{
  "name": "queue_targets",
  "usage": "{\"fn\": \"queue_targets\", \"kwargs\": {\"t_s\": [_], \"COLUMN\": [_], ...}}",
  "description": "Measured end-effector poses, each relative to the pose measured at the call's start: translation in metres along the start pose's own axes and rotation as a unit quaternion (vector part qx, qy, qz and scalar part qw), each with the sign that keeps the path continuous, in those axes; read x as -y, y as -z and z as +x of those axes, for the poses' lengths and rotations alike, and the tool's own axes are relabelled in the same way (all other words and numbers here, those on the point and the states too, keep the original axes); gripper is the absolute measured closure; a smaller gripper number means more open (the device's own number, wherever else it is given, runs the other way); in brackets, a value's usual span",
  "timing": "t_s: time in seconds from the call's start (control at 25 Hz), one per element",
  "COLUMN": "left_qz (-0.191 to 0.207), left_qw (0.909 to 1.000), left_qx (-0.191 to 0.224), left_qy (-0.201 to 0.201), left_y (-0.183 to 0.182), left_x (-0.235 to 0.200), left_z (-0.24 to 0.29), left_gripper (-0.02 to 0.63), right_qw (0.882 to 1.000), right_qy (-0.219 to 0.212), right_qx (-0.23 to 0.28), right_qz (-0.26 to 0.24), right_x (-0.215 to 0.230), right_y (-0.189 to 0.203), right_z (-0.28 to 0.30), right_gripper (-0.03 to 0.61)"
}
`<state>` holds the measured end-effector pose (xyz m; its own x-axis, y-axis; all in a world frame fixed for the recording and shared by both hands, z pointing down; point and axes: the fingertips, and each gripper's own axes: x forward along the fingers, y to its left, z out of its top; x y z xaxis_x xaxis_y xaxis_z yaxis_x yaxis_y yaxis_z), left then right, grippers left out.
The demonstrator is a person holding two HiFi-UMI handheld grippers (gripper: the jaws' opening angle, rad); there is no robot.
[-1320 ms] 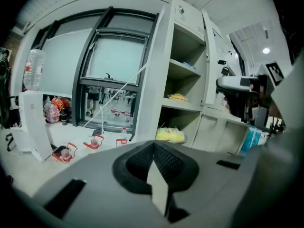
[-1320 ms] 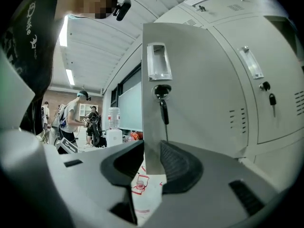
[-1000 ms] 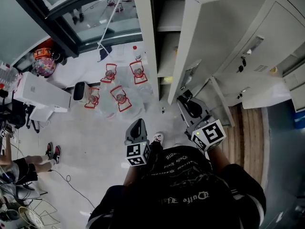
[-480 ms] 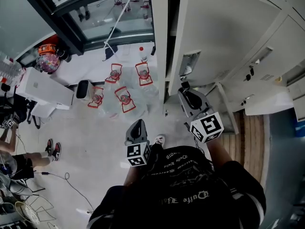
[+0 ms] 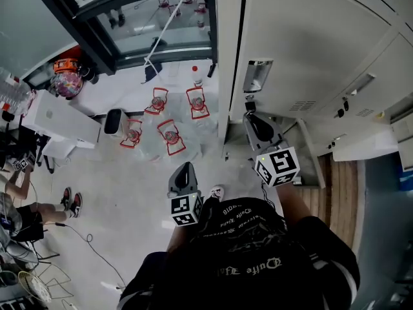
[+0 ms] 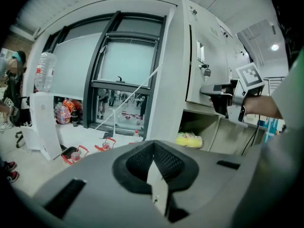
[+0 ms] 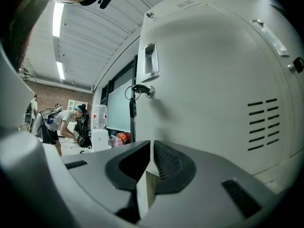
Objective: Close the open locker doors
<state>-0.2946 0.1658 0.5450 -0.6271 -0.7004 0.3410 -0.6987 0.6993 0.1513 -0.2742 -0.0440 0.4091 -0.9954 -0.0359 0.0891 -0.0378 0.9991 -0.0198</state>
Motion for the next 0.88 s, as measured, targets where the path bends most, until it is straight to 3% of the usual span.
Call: {"fn": "queue_targets", "kwargs": {"t_s": [0.48, 0.88], "left_qz": [-0.003, 0.008], "left_qw": [1.0, 0.9997], "left_qx": [-0.001, -0.004], "left_qy": [-0.004, 0.023], "left_y": [-0.004, -0.005], "left_x": [-0.009, 0.007], "left_z": [0.007, 0.009], "left_gripper": [0.606, 0.606], "right_qw": [1.0, 0.999], "right_qy": [0.031, -0.002], "right_qx": [0.0, -0.017], "right_qz": [0.006, 0.052], "right_x": [0.013, 0.005], "right_y": [-0.001, 0.009], "right_z": [0.02, 0.007], "right_gripper": [0.554, 0.56]}}
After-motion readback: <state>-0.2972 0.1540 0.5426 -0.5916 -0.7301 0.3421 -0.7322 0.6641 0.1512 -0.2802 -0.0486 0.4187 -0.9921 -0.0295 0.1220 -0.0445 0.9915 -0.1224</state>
